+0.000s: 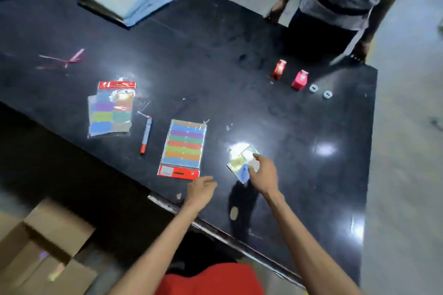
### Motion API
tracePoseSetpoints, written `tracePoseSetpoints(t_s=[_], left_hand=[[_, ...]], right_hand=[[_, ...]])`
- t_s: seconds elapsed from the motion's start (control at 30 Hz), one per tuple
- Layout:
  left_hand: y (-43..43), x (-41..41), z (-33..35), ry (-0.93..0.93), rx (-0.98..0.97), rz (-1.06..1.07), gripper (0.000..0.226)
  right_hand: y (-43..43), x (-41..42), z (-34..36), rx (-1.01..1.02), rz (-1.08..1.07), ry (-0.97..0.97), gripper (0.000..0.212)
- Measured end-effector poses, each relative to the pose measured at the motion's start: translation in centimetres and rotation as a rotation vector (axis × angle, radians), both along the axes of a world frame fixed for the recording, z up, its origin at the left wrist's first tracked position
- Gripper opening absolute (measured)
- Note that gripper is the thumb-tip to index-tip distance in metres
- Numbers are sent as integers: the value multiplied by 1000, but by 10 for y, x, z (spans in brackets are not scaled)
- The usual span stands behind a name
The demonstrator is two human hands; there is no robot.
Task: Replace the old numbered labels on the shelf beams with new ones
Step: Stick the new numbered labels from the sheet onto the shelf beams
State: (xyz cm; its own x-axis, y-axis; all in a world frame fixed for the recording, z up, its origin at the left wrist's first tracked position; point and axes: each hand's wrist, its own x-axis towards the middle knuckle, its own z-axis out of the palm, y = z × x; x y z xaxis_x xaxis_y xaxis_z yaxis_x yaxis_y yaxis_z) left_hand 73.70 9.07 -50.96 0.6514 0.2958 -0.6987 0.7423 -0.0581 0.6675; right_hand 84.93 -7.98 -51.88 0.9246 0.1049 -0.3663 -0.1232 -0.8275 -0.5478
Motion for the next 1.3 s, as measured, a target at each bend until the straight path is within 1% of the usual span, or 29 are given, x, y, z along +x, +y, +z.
tracePoseSetpoints(t_s=[0.07, 0.1, 0.13, 0.2, 0.23, 0.27, 0.33, 0.4, 0.5, 0.57, 0.63, 0.67, 0.73, 0.8, 0.9, 1.0, 1.07, 1.17, 1.27, 1.3], left_hand=[[-18, 19, -9, 45, -107, 90, 14], [-26, 30, -16, 70, -152, 144, 10], [-32, 38, -18, 107, -183, 190, 12], [-42, 58, -21, 159, -247, 255, 11], [-47, 68, -25, 173, -267, 274, 12], [-50, 77, -26, 183, -280, 295, 14], [-54, 94, -27, 192, -288, 345, 14], [-59, 108, -29, 215, -278, 394, 13], [-62, 127, -34, 258, -203, 422, 17], [-61, 133, -35, 272, -195, 439, 19], [-59, 139, -39, 284, -186, 440, 19], [-56, 141, -41, 287, -184, 445, 19], [-50, 144, -43, 270, -196, 471, 18], [-43, 147, -41, 236, -219, 502, 16], [-22, 148, -26, 113, -216, 580, 12], [16, 137, -7, -52, -241, 721, 10], [46, 121, 9, -147, -261, 809, 13], [94, 84, 37, -307, -225, 934, 19], [137, 28, 72, -457, -91, 1077, 32], [152, -2, 85, -520, -42, 1135, 36]], right_hand=[[-13, 16, -16, -13, -9, 46, 44], [-19, 24, -27, -16, -15, 62, 43], [-22, 29, -32, -30, -15, 68, 41], [-22, 40, -36, -36, -38, 59, 30], [-22, 46, -36, -42, -50, 46, 29], [-21, 51, -35, -46, -62, 42, 34], [-20, 58, -39, -84, -69, 59, 43], [-21, 63, -44, -124, -56, 81, 42], [-22, 71, -48, -145, -52, 111, 41], [-25, 72, -52, -101, -133, 115, 42], [-30, 74, -58, -13, -227, 128, 41], [-33, 74, -60, 42, -262, 136, 36], [-33, 75, -57, 175, -329, 197, 18], [-31, 78, -54, 294, -382, 270, 7], [-13, 84, -37, 471, -339, 355, 5], [29, 86, -1, 607, -262, 429, 5], [65, 83, 21, 657, -181, 422, 9], [127, 71, 48, 716, -31, 422, 12], [197, 39, 75, 760, 161, 474, 7], [225, 19, 85, 775, 258, 500, 6]])
